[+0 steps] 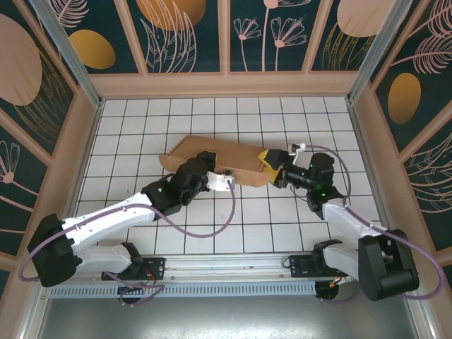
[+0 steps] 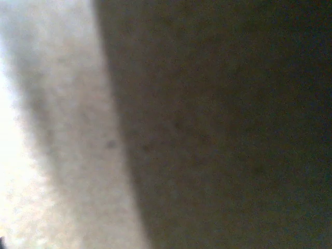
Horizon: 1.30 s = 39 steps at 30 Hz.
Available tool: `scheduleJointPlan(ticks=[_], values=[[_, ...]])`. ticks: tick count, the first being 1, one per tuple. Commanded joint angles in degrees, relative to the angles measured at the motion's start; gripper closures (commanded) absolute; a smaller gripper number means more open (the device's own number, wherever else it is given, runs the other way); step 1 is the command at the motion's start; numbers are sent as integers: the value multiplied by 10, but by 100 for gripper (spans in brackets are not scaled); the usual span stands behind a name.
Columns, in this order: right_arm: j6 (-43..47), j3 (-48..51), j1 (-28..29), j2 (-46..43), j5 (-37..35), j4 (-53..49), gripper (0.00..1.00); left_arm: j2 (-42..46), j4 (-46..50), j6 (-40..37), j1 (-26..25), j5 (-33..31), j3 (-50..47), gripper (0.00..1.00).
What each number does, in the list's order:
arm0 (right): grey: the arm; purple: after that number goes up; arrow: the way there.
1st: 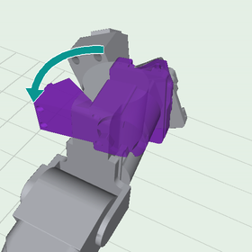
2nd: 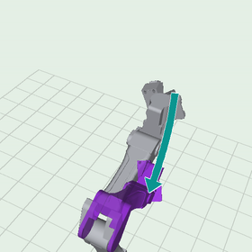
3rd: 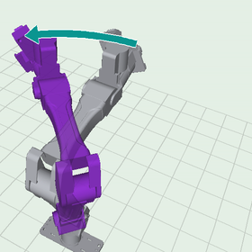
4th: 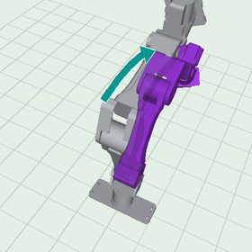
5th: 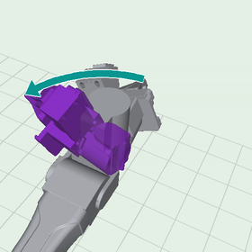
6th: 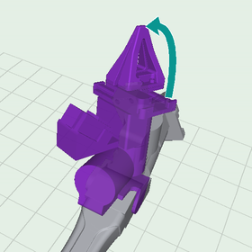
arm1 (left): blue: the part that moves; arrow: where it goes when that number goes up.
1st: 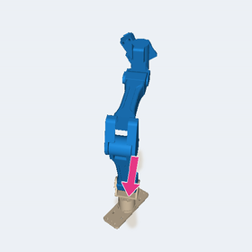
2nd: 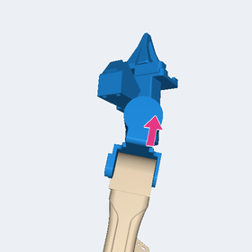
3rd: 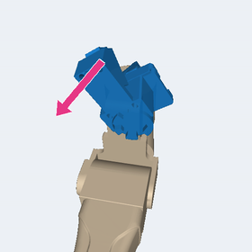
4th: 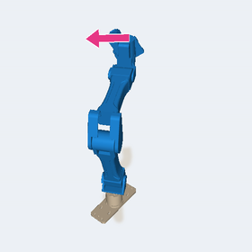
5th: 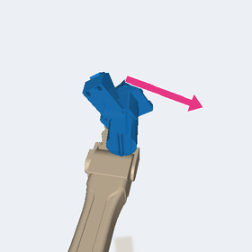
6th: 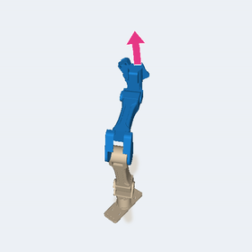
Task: Fold the paper box
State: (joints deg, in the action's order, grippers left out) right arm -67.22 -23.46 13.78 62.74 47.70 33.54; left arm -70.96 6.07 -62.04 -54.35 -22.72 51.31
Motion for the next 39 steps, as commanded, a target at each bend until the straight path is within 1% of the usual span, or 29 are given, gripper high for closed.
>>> scheduleJointPlan(ticks=[1, 3, 5, 8, 10, 12, 15, 18, 20, 22, 24, 26, 28, 30, 34, 37, 39], values=[[102, -23, -20, -34, -15, -149, 5, -33, 237, 166, 0, 32, 97, 54], [166, -52, -27, -65, -74, -259, 4, -59, 323, 214, 0, 57, 147, 54], [198, -70, -33, -84, -123, -326, 4, -85, 387, 244, 1, 76, 183, 53], [210, -84, -47, -101, -167, -372, 5, -125, 463, 270, 1, 99, 233, 54], [222, -97, -50, -107, -197, -399, 5, -152, 495, 282, 1, 111, 264, 56], [243, -116, -50, -117, -239, -427, 5, -181, 526, 288, 0, 129, 293, 55], [274, -137, -50, -131, -258, -437, 9, -223, 553, 287, 0, 160, 325, 54], [311, -164, -44, -128, -241, -453, 18, -259, 552, 273, 2, 191, 344, 51], [338, -181, -37, -124, -243, -468, 26, -286, 543, 264, 4, 197, 347, 50], [360, -196, -26, -123, -252, -484, 35, -316, 542, 261, 9, 210, 361, 49], [376, -206, -4, -118, -248, -492, 41, -336, 526, 259, 19, 230, 368, 48], [385, -217, 30, -110, -267, -508, 46, -346, 511, 255, 22, 238, 364, 48], [388, -219, 68, -103, -290, -516, 48, -350, 493, 254, 26, 240, 355, 46], [383, -211, 95, -101, -313, -518, 50, -351, 476, 254, 29, 239, 341, 42], [365, -182, 108, -105, -314, -500, 52, -350, 446, 259, 32, 238, 310, 34], [359, -171, 115, -105, -320, -497, 52, -349, 441, 268, 32, 248, 300, 34], [350, -160, 120, -109, -322, -494, 53, -347, 421, 274, 32, 252, 295, 35]])
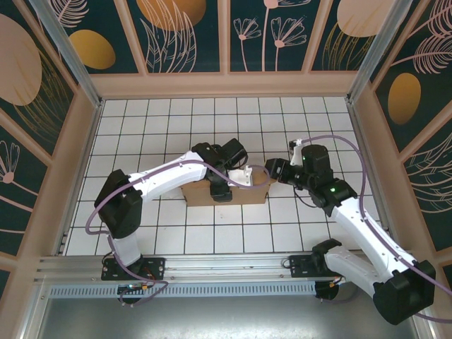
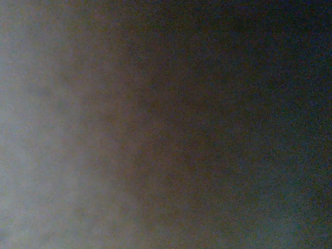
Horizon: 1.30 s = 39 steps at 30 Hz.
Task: Fold the paper box
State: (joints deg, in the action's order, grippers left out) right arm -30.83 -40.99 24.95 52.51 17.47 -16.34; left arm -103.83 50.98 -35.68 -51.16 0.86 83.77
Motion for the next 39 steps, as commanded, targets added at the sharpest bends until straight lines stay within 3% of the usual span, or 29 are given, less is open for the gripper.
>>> scheduleJointPlan(ticks=[1, 10, 15, 19, 30, 35, 39], values=[[-19, 25, 12, -9, -20, 10, 53, -18, -30, 12, 0, 19, -32, 35], [-66, 84, 48, -3, -11, 62, 56, -3, -47, 21, -2, 26, -38, 39], [-62, 79, 77, 10, -81, 32, 67, 11, -80, 31, -3, 23, -60, 40], [-62, 76, 93, 1, -152, -5, 70, 51, -110, 36, -3, 28, -89, 32], [-86, 70, 134, -8, -241, -14, 69, 228, -230, 90, 22, 59, -141, 5], [-86, 64, 155, 0, -261, -15, 69, 301, -287, 191, 26, 20, -180, 1], [-86, 67, 169, 0, -275, -12, 69, 347, -329, 382, 51, -88, -205, 1]])
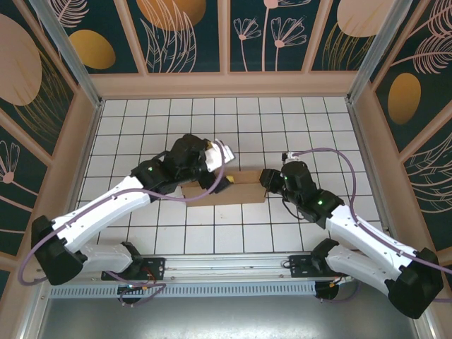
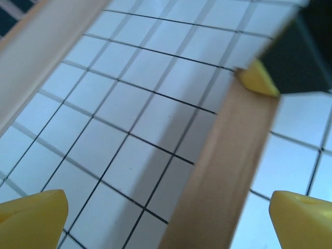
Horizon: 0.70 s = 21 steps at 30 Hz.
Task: Fold the paper box
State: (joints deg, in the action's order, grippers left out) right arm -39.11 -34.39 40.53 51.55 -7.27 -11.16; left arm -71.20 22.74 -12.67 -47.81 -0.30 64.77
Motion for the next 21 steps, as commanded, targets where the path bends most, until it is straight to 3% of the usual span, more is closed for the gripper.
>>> scheduleJointPlan(ticks=[1, 3, 7, 9, 10, 14, 21], values=[[-1, 2, 17, 9, -32, -63, 69, 29, -34, 189, 23, -90, -12, 1], [-1, 4, 21, 8, -40, -67, 69, 55, -16, 270, 34, -117, -19, 1], [0, 10, 25, 1, -48, -68, 69, 149, -21, 427, 57, -101, -86, 3], [-1, 9, 26, 1, -45, -68, 69, 183, -13, 488, 72, -84, -125, 18], [-1, 9, 27, 2, -45, -68, 69, 195, -4, 511, 79, -78, -137, 18], [2, 9, 28, 2, -46, -70, 69, 230, 18, 572, 101, -64, -174, 23], [-1, 16, 31, 4, -39, -68, 69, 260, -41, 623, 133, -32, -257, 23]])
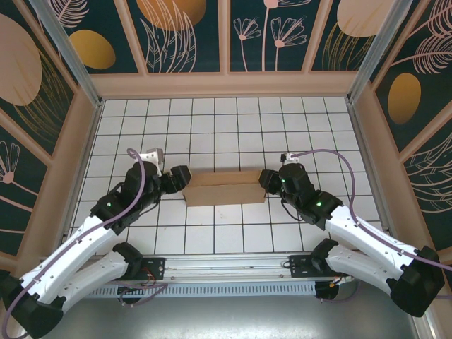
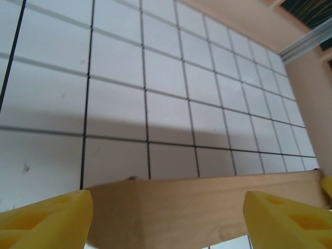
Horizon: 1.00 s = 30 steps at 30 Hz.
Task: Fold the paper box
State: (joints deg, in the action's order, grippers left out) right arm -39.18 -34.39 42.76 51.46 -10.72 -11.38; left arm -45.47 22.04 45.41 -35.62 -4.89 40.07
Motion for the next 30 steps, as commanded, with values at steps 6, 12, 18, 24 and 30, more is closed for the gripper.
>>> scheduleJointPlan(ticks=[6, 12, 18, 24, 30], values=[[-4, 15, 13, 4, -7, -71, 69, -4, -63, 56, 41, 46, -33, 23], [-4, 17, 14, 8, -2, -68, 69, -11, -117, 71, 42, 76, -65, 23], [-4, 14, 16, 12, -1, -68, 69, -18, -135, 79, 42, 90, -79, 23], [6, 15, 18, 23, 27, -52, 70, -16, -213, 115, 42, 140, -124, 25], [37, -14, 17, 28, 34, -64, 67, -16, -171, 69, 42, 120, -91, 25]])
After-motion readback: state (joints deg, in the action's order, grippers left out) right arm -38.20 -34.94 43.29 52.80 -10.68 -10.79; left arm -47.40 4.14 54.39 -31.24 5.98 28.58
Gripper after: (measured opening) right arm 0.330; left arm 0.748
